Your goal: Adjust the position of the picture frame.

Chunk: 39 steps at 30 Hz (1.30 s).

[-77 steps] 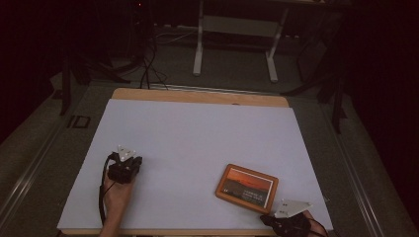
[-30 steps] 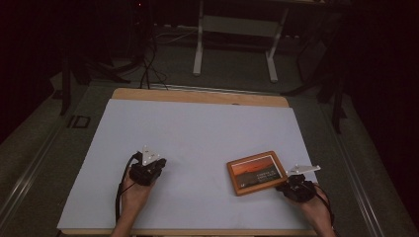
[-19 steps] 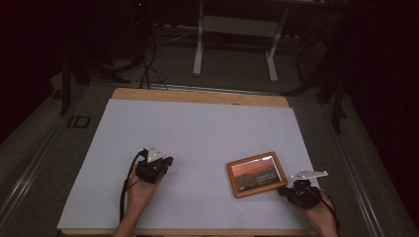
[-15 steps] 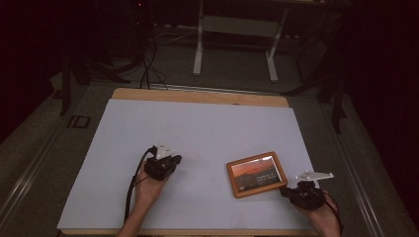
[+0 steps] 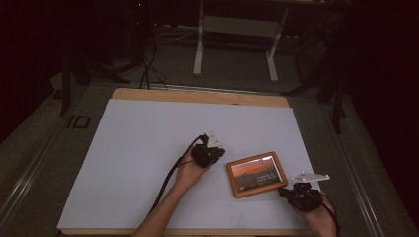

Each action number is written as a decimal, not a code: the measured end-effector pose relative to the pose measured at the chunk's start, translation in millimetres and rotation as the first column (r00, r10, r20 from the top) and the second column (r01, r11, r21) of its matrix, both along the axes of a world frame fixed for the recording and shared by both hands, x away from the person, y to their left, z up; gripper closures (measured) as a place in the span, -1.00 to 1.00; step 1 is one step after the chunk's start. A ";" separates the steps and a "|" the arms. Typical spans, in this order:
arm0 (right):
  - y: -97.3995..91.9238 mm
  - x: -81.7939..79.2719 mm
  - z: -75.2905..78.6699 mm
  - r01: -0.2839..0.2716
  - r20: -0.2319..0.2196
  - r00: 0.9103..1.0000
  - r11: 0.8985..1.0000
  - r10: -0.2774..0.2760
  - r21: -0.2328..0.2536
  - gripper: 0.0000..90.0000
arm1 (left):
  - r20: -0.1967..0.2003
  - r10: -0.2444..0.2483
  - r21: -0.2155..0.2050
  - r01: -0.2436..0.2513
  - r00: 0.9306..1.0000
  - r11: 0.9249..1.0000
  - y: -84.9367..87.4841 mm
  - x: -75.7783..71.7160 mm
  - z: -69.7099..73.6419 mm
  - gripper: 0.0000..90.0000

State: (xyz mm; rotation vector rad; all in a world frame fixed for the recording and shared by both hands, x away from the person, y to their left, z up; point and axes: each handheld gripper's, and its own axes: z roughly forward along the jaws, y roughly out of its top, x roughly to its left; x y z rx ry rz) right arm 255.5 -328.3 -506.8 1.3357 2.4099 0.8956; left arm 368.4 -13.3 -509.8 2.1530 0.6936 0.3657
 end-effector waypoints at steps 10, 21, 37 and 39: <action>2.8 2.8 0.1 0.011 0.005 1.000 0.999 -0.011 -0.046 1.00 | -0.053 -0.101 0.063 0.104 0.993 0.993 -30.3 12.1 -19.0 0.98; 4.4 12.5 0.9 0.050 0.004 0.999 0.990 -0.050 -0.134 1.00 | -0.133 -0.197 0.086 0.209 0.971 0.974 -29.6 -4.3 -15.2 0.99; -1.1 41.4 -4.8 0.123 0.037 0.992 0.972 -0.118 -0.201 1.00 | -0.238 -0.337 -0.043 0.337 0.911 0.941 -36.0 -64.9 -28.9 0.99; -3.3 43.7 -4.7 0.123 0.038 0.992 0.972 -0.118 -0.198 1.00 | -0.240 -0.363 -0.032 0.366 0.900 0.930 -37.9 -66.4 -27.9 0.98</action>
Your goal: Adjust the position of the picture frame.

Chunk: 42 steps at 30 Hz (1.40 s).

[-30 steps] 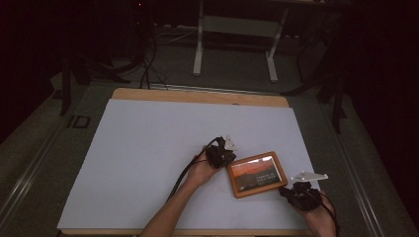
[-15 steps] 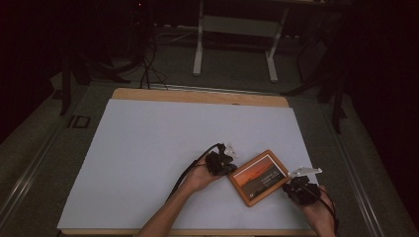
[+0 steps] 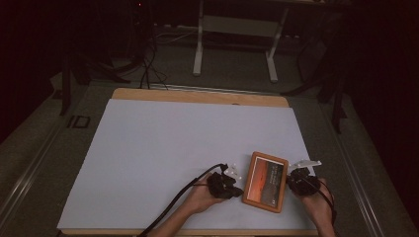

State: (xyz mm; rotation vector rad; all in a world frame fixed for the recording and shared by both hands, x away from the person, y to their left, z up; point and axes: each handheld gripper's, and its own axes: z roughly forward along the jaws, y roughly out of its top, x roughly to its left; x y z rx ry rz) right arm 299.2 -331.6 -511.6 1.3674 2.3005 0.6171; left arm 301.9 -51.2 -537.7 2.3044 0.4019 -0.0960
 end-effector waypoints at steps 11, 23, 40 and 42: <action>-17.1 -7.3 26.7 0.041 0.046 0.998 0.993 -0.046 0.110 0.37 | -0.119 0.199 -0.179 -0.218 0.973 0.959 21.1 34.8 17.7 0.36; -8.5 -5.6 15.0 0.013 -0.076 0.997 0.946 0.013 0.324 -0.38 | -0.185 0.197 -0.166 -0.228 0.963 0.959 -10.6 42.6 13.0 -0.13; -8.7 -4.6 -6.8 0.016 -0.183 0.980 0.879 0.081 0.476 -0.33 | -0.242 0.176 -0.100 -0.205 0.954 0.974 -29.7 41.3 5.6 -0.12; -10.2 -5.9 -2.6 0.009 -0.166 0.983 0.874 0.082 0.487 -0.23 | -0.237 0.177 -0.117 -0.209 0.955 0.971 -25.1 39.4 9.9 -0.03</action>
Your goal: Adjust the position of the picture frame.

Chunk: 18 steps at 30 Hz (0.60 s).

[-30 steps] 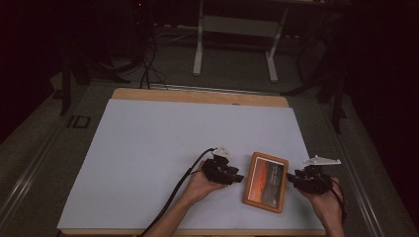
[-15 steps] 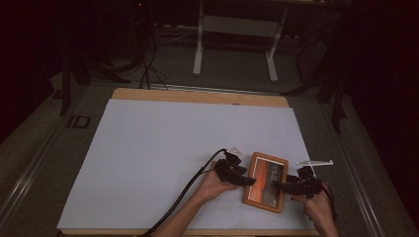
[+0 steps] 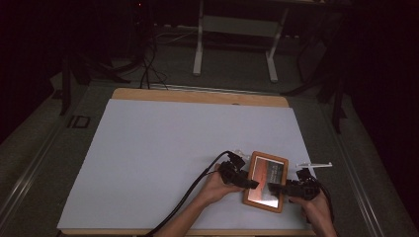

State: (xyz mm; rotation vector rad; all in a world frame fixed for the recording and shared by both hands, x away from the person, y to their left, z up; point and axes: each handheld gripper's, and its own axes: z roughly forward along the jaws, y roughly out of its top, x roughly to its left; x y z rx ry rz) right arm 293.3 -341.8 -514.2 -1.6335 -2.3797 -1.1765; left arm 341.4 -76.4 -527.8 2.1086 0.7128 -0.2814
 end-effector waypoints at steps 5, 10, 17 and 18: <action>-1.1 -4.4 14.2 0.012 0.059 0.998 0.999 -0.015 0.051 0.03 | 0.037 0.017 -0.035 -0.016 0.999 0.999 13.4 -7.5 14.7 0.23; 1.7 -8.9 31.2 -0.011 0.127 0.992 0.996 -0.001 0.094 0.17 | 0.099 0.074 -0.063 -0.068 0.992 0.996 27.6 -16.7 31.0 0.44; 25.1 -8.0 45.1 -0.063 0.176 0.983 0.996 0.052 0.058 0.19 | 0.163 0.135 -0.077 -0.123 0.977 0.989 50.9 -23.2 42.1 0.44; 28.2 -6.8 45.5 -0.070 0.181 0.982 0.996 0.058 0.061 0.20 | 0.162 0.142 -0.080 -0.131 0.977 0.988 55.0 -23.8 42.4 0.44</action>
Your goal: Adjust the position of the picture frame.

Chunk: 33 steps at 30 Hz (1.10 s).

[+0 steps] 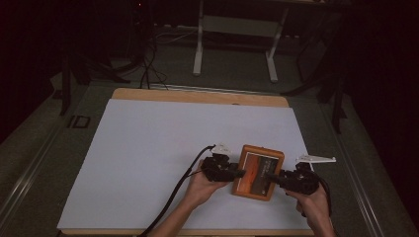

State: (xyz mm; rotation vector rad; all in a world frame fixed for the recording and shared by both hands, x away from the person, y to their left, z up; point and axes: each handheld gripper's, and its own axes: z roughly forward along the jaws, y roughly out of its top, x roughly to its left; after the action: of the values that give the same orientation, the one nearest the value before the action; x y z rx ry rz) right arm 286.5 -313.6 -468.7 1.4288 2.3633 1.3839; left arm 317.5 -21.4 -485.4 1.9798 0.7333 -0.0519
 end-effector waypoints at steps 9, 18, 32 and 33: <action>33.3 10.5 7.6 -0.067 0.037 0.997 0.998 0.066 0.019 0.23 | -0.004 0.073 -0.036 -0.073 0.997 0.997 39.1 -6.8 6.3 0.44; 62.9 19.5 13.7 -0.120 0.059 0.991 0.992 0.117 0.047 0.26 | -0.027 0.133 -0.049 -0.134 0.991 0.990 70.0 -12.2 13.7 0.44; 100.0 27.2 11.5 -0.164 0.039 0.986 0.984 0.162 0.070 0.28 | -0.088 0.180 -0.057 -0.185 0.980 0.981 111.4 -18.0 9.9 0.44; 103.4 27.3 9.4 -0.169 0.031 0.985 0.983 0.168 0.071 0.29 | -0.098 0.182 -0.055 -0.188 0.978 0.981 114.5 -18.5 8.1 0.44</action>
State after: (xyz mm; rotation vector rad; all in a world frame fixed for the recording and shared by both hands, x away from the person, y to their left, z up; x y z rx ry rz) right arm 313.7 -210.2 -459.3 1.2440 2.4932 1.5326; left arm 299.1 93.1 -477.3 1.8503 0.9622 -0.0552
